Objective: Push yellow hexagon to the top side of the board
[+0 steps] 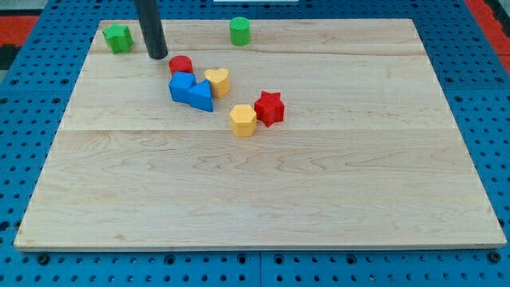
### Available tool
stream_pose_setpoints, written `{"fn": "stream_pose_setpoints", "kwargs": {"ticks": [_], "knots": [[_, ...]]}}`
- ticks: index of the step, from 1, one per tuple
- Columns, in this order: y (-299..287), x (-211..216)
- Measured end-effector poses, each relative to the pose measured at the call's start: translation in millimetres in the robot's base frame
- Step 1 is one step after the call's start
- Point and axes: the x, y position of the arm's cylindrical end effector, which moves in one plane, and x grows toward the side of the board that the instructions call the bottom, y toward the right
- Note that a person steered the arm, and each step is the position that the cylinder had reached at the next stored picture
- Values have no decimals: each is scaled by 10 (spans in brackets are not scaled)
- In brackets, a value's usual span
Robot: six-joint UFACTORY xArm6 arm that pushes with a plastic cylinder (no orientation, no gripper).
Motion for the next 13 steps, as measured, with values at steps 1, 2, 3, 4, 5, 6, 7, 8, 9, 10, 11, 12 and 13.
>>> {"fn": "stream_pose_setpoints", "kwargs": {"ticks": [1, 2, 3, 4, 5, 6, 7, 8, 9, 10, 11, 12, 13], "knots": [[-152, 482], [352, 1092], [957, 1552], [1618, 1529], [1695, 1166], [1545, 1377], [1116, 1153], [1134, 853], [1300, 786], [1550, 551], [1703, 286], [1901, 50], [1560, 48]]}}
